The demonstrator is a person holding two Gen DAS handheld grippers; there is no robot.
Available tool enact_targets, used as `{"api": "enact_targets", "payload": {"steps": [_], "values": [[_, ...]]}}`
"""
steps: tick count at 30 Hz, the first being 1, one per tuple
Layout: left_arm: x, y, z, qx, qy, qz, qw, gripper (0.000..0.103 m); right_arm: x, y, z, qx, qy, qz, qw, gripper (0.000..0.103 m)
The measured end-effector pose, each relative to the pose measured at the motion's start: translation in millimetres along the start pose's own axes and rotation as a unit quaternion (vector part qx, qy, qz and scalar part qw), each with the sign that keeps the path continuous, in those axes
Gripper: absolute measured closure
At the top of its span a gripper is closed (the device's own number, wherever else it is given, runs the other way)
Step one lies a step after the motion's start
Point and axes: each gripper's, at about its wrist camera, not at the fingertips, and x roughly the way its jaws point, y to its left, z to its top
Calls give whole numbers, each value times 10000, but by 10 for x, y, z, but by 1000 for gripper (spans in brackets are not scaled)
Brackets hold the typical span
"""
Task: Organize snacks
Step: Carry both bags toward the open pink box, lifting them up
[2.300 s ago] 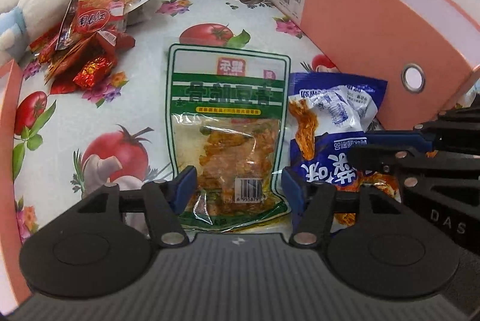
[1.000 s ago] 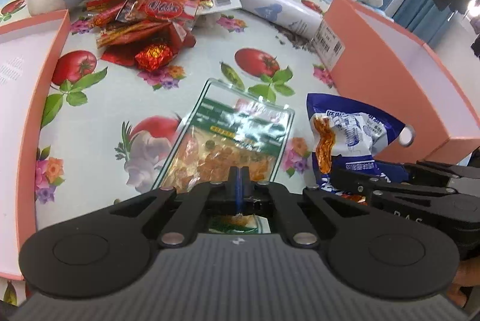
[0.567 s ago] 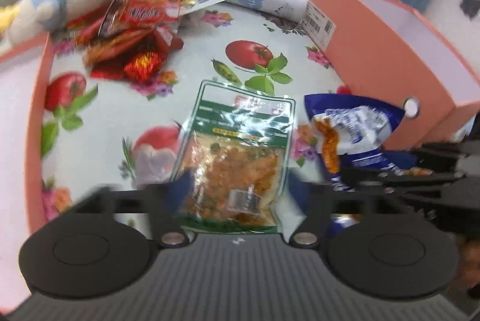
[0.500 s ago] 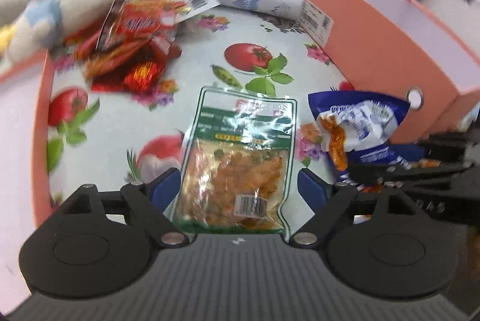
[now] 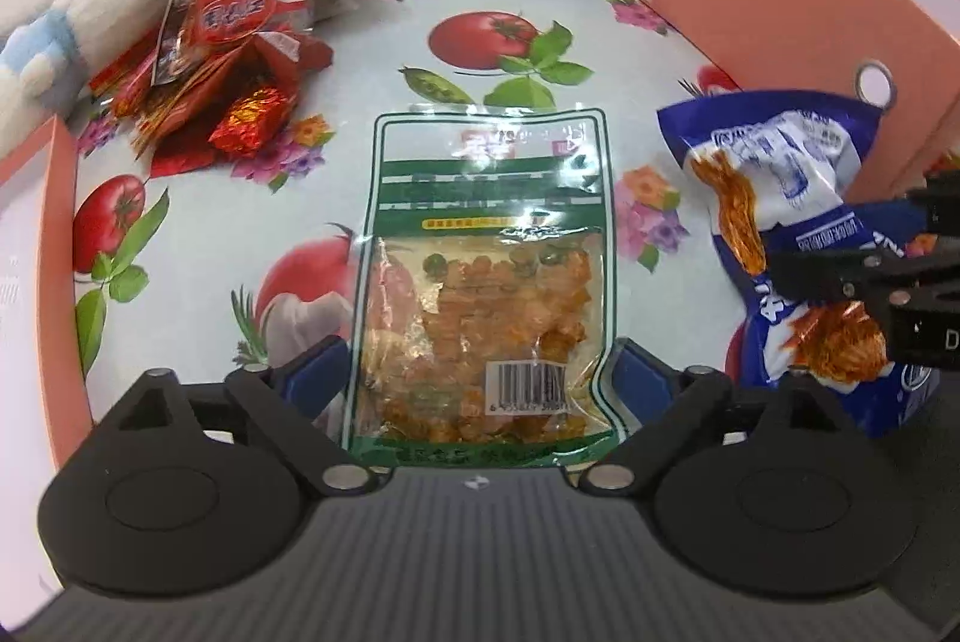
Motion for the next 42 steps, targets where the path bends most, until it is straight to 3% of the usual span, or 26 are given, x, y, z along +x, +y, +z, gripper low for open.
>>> {"api": "enact_targets", "payload": {"steps": [7,10,13,22,32,42], "values": [[-142,5,29,-283,-143,22,9995,60,-19,38,37,-25,-63,83,9999,60],[-193,-25,44,-374,-202,60,9991,73,-45,54,66,-42,-95,123,9999,60],[-235,-40,40,-511,-277,120,9982,80,-72,58,92,-64,-117,137,9998,60],[-498,100,106,-1362,-579,0,9890,85,-234,38,236,-17,-172,290,9994,60],[-1001,55,481,-1703,-1062,-61,9796,85,-588,96,601,-198,-513,468,9974,60],[-1634,-10,1026,-1954,-1800,-208,9638,85,-1103,-78,1155,-159,-1127,458,9924,60]]}}
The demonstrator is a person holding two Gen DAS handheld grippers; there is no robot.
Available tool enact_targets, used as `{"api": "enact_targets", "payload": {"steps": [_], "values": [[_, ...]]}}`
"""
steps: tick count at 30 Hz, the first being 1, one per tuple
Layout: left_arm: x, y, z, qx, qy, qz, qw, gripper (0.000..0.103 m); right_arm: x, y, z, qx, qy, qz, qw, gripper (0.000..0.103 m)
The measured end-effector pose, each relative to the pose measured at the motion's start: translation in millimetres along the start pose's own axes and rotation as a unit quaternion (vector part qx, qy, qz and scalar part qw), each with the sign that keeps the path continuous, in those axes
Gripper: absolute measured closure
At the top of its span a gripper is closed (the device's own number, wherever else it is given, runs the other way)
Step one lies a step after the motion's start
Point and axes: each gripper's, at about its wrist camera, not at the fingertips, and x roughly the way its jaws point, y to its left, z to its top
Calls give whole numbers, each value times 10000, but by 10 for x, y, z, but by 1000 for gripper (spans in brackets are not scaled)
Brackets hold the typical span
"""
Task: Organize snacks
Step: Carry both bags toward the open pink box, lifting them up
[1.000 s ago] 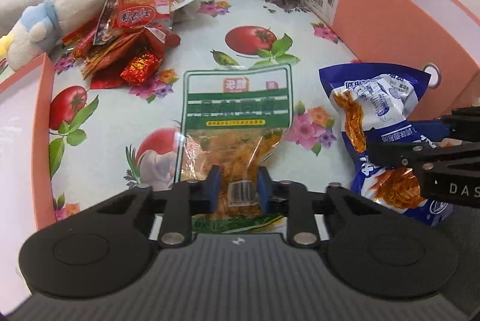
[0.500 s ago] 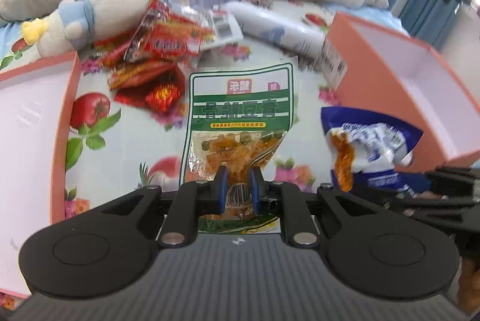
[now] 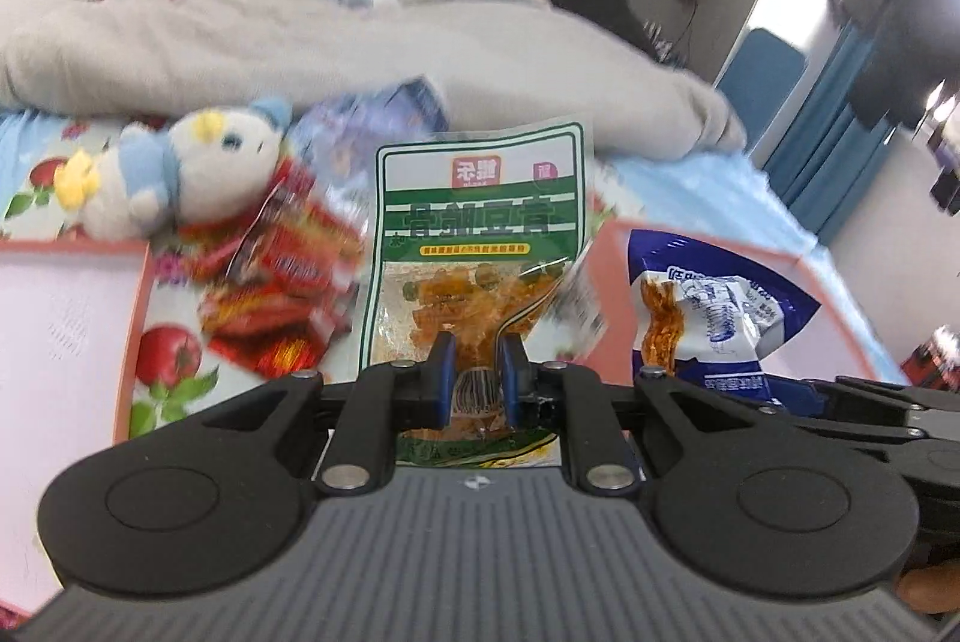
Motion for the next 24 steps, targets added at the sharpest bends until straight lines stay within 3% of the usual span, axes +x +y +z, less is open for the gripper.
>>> {"api": "enact_targets", "payload": {"steps": [14,19,24], "values": [[-218,-831,696,469,-562,-682,9950,85,-427,-429,599,93,-893,-414,9951,60],[31,-1198,712,732,-382,-921,9923,84,-412,-740,572,343,-890,-662,9932,60],[506,-1536,627,950,82,-1101,9893,84,-280,-1091,459,594,-675,-976,9912,60]]}}
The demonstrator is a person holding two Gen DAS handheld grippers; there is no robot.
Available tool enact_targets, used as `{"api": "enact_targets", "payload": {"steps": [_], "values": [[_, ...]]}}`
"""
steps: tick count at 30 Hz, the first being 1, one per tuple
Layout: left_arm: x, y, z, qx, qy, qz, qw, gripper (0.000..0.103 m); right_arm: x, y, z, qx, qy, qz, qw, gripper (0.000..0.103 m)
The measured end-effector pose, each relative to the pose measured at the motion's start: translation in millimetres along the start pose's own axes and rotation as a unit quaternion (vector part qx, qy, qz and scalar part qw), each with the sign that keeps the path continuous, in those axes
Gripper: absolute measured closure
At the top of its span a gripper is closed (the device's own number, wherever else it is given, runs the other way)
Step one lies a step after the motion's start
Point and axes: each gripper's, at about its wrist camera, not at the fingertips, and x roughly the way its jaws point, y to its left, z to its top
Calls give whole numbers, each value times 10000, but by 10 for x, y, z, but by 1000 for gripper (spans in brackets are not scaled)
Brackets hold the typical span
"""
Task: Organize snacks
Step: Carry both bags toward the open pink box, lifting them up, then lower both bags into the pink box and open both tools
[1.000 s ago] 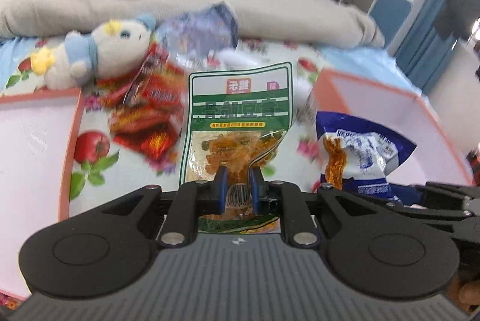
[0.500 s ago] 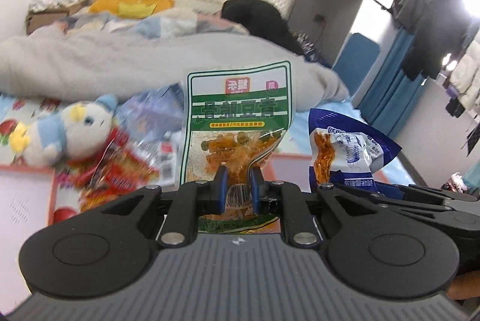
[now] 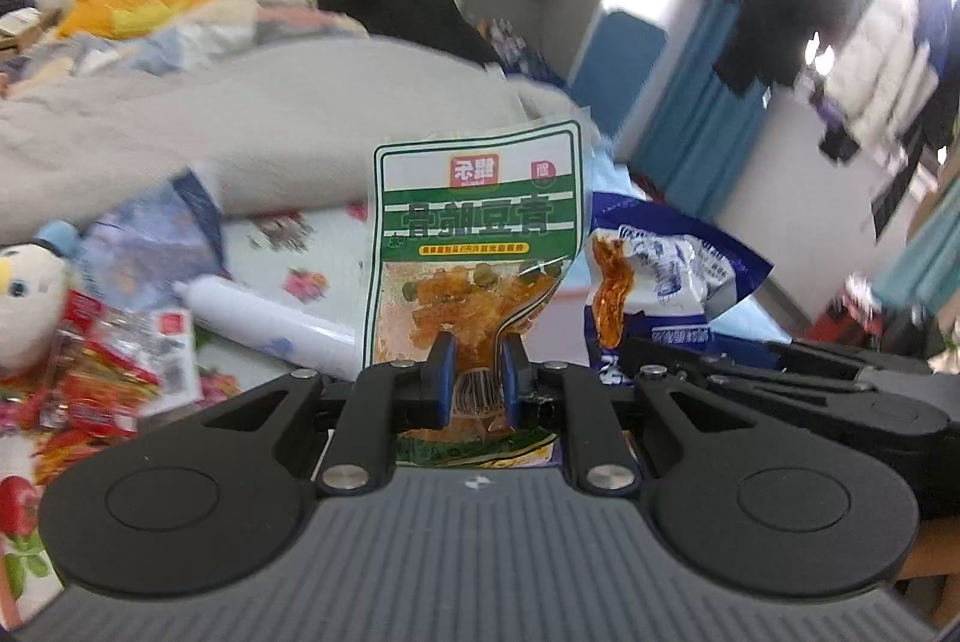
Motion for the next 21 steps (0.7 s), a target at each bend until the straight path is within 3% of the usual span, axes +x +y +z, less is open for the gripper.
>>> {"api": "enact_targets", "payload": {"steps": [6,13,19,21], "values": [[652,-281,-98,242,629,-213,9975,84,274,-429,-226,359,491,-330,9976,60],[1356,-350,-279,343,1283,-280,9907,84,611,-752,-503,619,1037,-536,9912,60],[1675,-296,-395,243,1601,-252,9865,84,808,-919,-578,703,1315,-497,9876,58],[1688,-303,-412,220,1646,-231,9858,84,851,-963,-590,743,1373,-526,9863,53]]}}
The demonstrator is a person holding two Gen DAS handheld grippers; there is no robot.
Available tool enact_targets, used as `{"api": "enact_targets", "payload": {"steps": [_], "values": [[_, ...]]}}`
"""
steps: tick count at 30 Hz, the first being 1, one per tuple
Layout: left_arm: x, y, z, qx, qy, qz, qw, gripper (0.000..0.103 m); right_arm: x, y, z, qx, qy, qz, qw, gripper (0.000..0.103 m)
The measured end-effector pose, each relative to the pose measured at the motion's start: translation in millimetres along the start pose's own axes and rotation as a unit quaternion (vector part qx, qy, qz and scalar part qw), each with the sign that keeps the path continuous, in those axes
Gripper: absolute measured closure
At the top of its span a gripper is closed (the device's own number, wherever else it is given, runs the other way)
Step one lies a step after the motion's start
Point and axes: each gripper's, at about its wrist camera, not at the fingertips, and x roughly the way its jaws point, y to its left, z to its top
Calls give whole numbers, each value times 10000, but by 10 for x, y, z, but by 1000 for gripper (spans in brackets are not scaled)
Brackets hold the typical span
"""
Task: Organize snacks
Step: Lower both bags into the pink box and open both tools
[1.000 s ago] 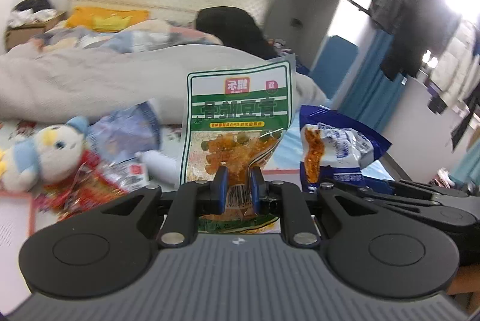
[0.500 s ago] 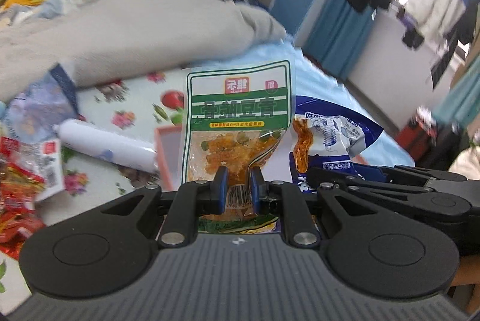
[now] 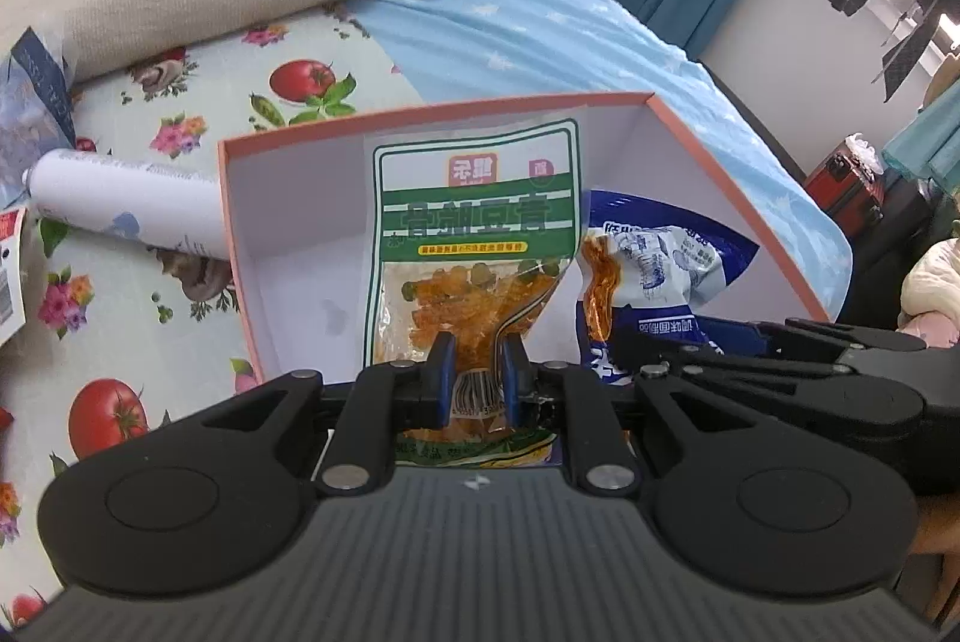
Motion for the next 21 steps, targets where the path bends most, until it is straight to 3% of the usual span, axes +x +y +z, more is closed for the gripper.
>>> {"api": "enact_targets", "payload": {"steps": [3,7,14,21], "values": [[-9,-15,6,13,-32,175,9998,77,26,-1,-13,-22,70,-8,10000,47],[-128,-4,25,-143,-166,304,9993,40,-6,-20,1,109,51,64,9999,41],[-524,-65,37,-73,-500,364,9981,40,-287,81,27,45,-247,96,9996,40],[-1155,-110,-36,113,-999,363,9943,40,-826,291,24,-16,-839,201,9963,40]]}}
